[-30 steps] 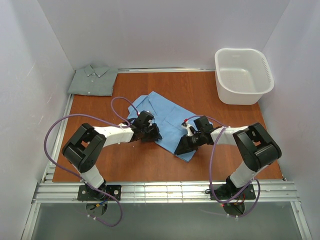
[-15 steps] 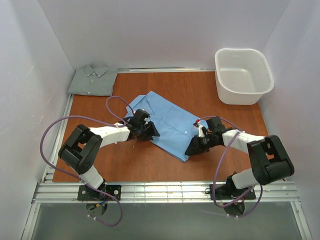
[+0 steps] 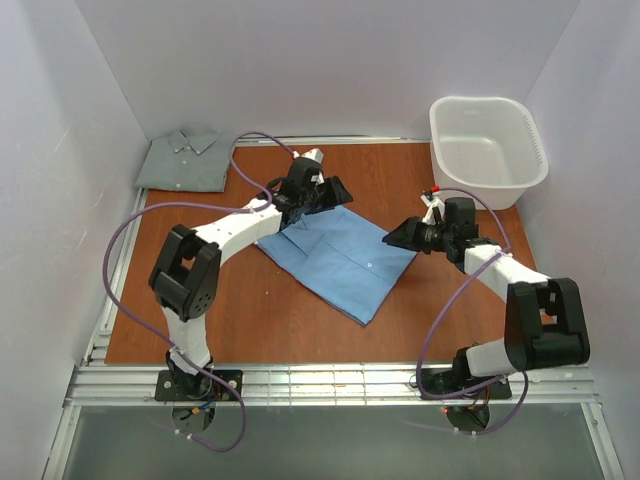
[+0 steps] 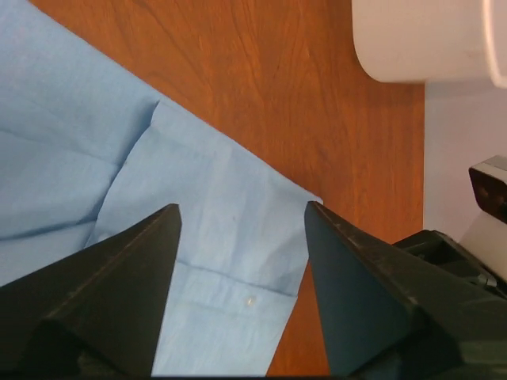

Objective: Fold and stack the long sleeve shirts
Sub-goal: Fold the shirt

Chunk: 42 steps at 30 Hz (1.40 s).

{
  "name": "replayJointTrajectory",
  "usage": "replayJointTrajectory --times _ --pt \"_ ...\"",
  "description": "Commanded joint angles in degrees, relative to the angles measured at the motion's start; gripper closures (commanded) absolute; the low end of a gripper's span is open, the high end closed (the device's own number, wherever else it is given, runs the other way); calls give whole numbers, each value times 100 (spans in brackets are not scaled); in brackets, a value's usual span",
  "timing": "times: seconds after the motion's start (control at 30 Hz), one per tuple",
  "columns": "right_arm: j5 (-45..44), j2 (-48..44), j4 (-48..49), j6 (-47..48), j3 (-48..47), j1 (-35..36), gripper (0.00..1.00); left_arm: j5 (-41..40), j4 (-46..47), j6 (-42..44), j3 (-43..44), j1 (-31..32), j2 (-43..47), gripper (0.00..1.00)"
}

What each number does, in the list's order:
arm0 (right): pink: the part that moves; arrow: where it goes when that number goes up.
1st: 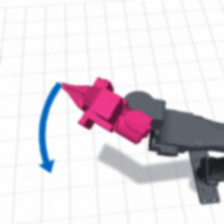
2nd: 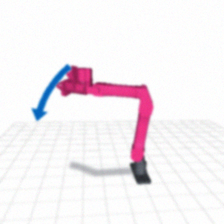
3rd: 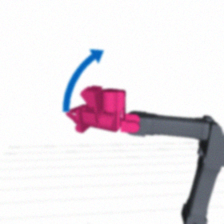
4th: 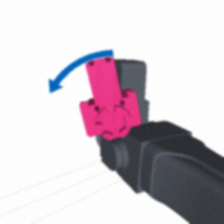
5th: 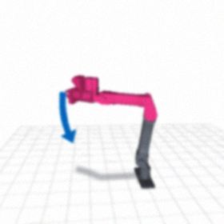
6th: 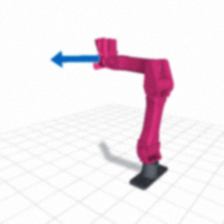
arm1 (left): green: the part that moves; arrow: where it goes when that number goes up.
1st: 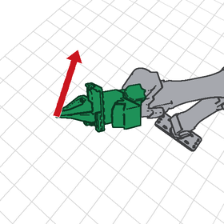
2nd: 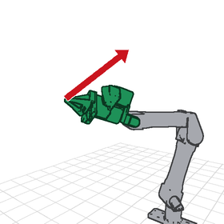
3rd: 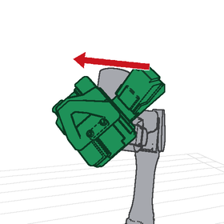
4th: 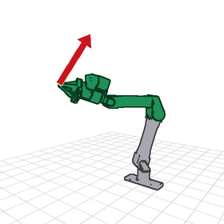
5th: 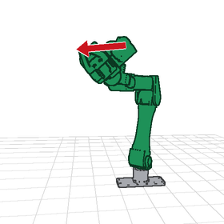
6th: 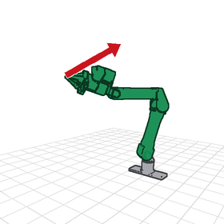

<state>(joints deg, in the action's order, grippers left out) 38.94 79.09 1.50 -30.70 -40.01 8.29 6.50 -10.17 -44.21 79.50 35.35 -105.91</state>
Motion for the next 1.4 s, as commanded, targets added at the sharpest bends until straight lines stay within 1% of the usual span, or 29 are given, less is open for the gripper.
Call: replayJointTrajectory --times 0.0,0.03,0.13,0.17,0.23,0.27,0.3,0.33,0.37,0.47,0.6,0.73,0.83,0.93,1.1,1.13,1.17,1.3,1.37 --pt "-457 501 1386 -823 -156 23 77 167 138 289 476 15 -665 42" --pt "-536 607 1762 -937 -148 23 77 193 191 316 557 50 -790 48" --pt "-563 1072 2205 -1201 -261 41 77 281 410 465 829 112 -1256 56" --pt "-563 1300 2441 -1236 -305 75 77 325 550 509 856 130 -1335 60" --pt "-572 1503 2644 -1324 -420 120 78 404 718 605 882 156 -1528 65" --pt "-580 1696 2793 -1360 -446 155 78 413 901 632 865 173 -1573 70" --pt "-589 1802 2864 -1377 -481 172 78 457 981 659 848 182 -1625 71" --pt "-598 1881 2926 -1430 -508 190 78 475 982 702 821 200 -1704 72" --pt "-589 2056 3092 -1465 -517 216 78 492 1269 729 804 209 -1740 73" --pt "-589 2364 3347 -1553 -490 225 78 405 1526 729 733 209 -1906 73" --pt "-659 2708 3611 -1597 -359 217 79 290 1729 615 664 200 -2162 73" --pt "-764 2840 3927 -1659 36 138 80 106 2177 334 180 147 -2180 74" --pt "-712 2875 4182 -1667 440 -38 80 -9 2160 228 21 86 -2259 75" --pt "-660 2823 4367 -1694 836 -266 80 -26 2116 123 -40 24 -2338 76" --pt "-581 2437 4631 -1773 1503 -767 80 -79 2099 35 -137 -46 -2338 77" --pt "-537 2331 4640 -1756 1592 -1003 80 -79 2098 35 -154 -37 -2329 77" --pt "-519 2278 4658 -1738 1662 -1092 80 -70 2098 35 -155 -37 -2329 77" --pt "-361 1944 4658 -1738 2031 -1523 80 166 2107 79 -49 -46 -2242 76" --pt "-238 1558 4597 -1738 2164 -1682 80 378 2107 227 12 -46 -2049 74"
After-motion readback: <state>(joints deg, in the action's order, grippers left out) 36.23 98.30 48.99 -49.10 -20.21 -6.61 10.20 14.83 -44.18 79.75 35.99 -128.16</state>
